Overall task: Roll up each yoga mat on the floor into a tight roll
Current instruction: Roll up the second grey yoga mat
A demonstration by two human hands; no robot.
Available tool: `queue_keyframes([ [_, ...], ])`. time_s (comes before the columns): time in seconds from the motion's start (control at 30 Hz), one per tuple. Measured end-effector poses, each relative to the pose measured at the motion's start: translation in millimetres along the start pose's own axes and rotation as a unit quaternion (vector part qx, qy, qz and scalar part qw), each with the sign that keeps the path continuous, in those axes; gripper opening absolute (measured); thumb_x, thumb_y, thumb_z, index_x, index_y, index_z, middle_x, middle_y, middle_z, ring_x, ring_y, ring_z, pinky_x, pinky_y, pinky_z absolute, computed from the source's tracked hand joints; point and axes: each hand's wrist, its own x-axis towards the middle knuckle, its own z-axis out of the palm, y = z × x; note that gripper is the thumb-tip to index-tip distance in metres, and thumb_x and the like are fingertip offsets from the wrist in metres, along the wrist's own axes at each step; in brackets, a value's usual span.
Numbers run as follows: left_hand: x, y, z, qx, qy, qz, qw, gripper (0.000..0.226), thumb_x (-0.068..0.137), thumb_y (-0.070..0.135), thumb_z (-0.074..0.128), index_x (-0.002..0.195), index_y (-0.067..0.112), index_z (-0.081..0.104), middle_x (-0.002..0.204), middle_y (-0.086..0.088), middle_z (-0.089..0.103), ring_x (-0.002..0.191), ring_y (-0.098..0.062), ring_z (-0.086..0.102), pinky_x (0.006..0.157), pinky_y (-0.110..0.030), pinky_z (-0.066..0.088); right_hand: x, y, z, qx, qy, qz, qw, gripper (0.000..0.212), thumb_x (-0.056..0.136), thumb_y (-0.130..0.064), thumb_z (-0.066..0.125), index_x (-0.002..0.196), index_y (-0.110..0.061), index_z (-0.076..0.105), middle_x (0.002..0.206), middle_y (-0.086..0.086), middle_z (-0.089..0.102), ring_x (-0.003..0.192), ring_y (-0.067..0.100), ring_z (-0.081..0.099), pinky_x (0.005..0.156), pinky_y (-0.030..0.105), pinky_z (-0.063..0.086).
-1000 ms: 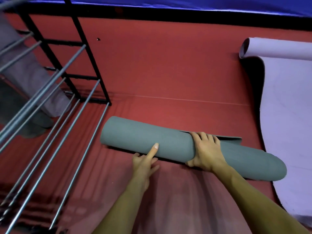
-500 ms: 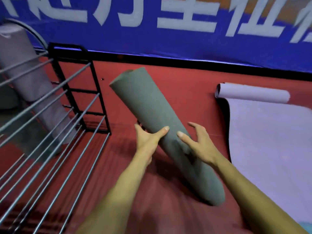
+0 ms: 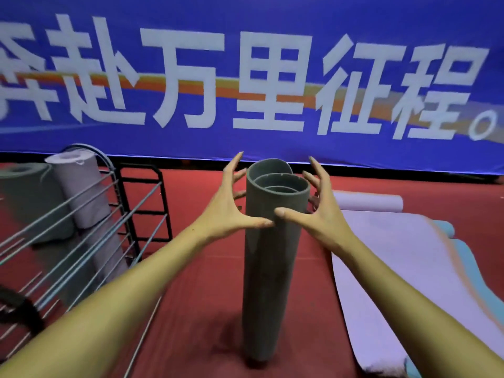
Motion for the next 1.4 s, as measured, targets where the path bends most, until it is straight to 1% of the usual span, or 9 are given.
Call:
queue_keyframes([
  [0.2,-13.0,-3.6,6.5,0.137,-0.045,0.069,0.987,0.098,0.06,0.025,0.1,0.146,0.029,0.054,0.148,0.011,0.052,0.141,-0.005,0.046,0.118,-0.042,0.041,-11.3,7.5,13.9,-0.109,-0.075,-0.04,0.99,0.084,0.071,-0.043,0.095,0.145,-0.039,0.054,0.157,-0.009,0.042,0.151,0.001,0.029,0.124,0.037,0.032],
  [0.5,-27.1,-39.4,26.2,0.121,-0.069,0.015,0.99,0.109,0.057,0.029,0.1,0.151,0.035,0.045,0.147,0.019,0.054,0.137,-0.002,0.051,0.115,-0.037,0.044,-24.0,47.0,25.2,-0.149,-0.066,-0.048,0.985,0.08,0.071,-0.041,0.095,0.142,-0.033,0.058,0.145,-0.015,0.053,0.142,0.008,0.043,0.118,0.039,0.039],
  [0.7,-24.5,-35.2,20.6,0.106,-0.108,-0.016,0.988,0.129,0.063,0.025,0.099,0.164,0.033,0.018,0.155,0.021,0.044,0.142,0.005,0.042,0.116,-0.02,0.035,-29.8,39.5,30.7,-0.151,-0.089,0.029,0.984,0.125,0.072,-0.065,0.086,0.166,-0.028,0.013,0.161,-0.007,0.033,0.151,0.003,0.026,0.123,0.028,0.027],
  [0.8,-31.2,-40.0,21.0,0.035,-0.103,-0.089,0.99,0.146,0.06,0.027,0.103,0.165,0.027,0.003,0.148,0.023,0.05,0.134,0.012,0.047,0.115,-0.017,0.036,-35.9,32.1,38.8,-0.124,-0.122,0.073,0.982,0.108,0.09,-0.068,0.065,0.167,-0.027,0.001,0.167,-0.008,0.021,0.154,-0.001,0.014,0.127,0.031,0.017],
  [0.87,-35.3,-39.3,21.3,0.046,-0.087,-0.098,0.99,0.14,0.051,0.04,0.104,0.16,0.024,0.017,0.144,0.019,0.055,0.133,0.006,0.052,0.118,-0.033,0.041,-29.0,27.5,34.9,-0.144,-0.099,0.087,0.981,0.093,0.099,-0.061,0.056,0.167,-0.023,0.005,0.167,-0.002,0.025,0.152,0.002,0.019,0.124,0.029,0.018],
  [1.0,-50.0,-29.9,34.7,0.116,-0.063,-0.061,0.989,0.12,0.047,0.059,0.096,0.146,0.042,0.032,0.134,0.025,0.06,0.127,0.0,0.058,0.11,-0.044,0.047,-17.1,27.0,13.9,-0.152,-0.05,0.162,0.974,0.089,0.085,-0.048,0.079,0.16,-0.039,0.032,0.144,0.0,0.043,0.129,0.012,0.05,0.103,0.031,0.043],
  [1.1,-55.0,-21.1,39.3,0.142,-0.033,-0.042,0.988,0.113,0.047,0.061,0.09,0.143,0.049,0.032,0.13,0.029,0.061,0.123,-0.001,0.059,0.106,-0.045,0.048,-12.0,24.7,11.0,-0.109,-0.098,0.147,0.978,0.041,0.086,-0.029,0.08,0.126,-0.031,0.07,0.114,-0.008,0.076,0.107,0.018,0.072,0.077,0.036,0.059],
  [1.27,-41.8,-17.2,15.3,0.19,-0.037,0.0,0.981,0.119,0.047,0.059,0.094,0.148,0.047,0.031,0.139,0.027,0.055,0.128,-0.006,0.057,0.104,-0.046,0.049,-0.8,27.3,30.5,-0.191,-0.003,0.052,0.98,0.049,0.077,-0.05,0.07,0.121,-0.028,0.072,0.11,-0.012,0.075,0.103,0.009,0.07,0.097,0.041,0.055],
  [1.4,-25.9,-40.5,-18.6,0.254,-0.109,0.034,0.96,0.129,0.046,0.057,0.092,0.158,0.04,0.028,0.157,0.011,0.041,0.145,-0.012,0.04,0.116,-0.047,0.041,-3.1,36.1,56.4,-0.274,0.029,0.059,0.96,0.052,0.075,-0.06,0.07,0.117,-0.03,0.065,0.113,-0.008,0.069,0.107,0.017,0.065,0.091,0.044,0.053],
])
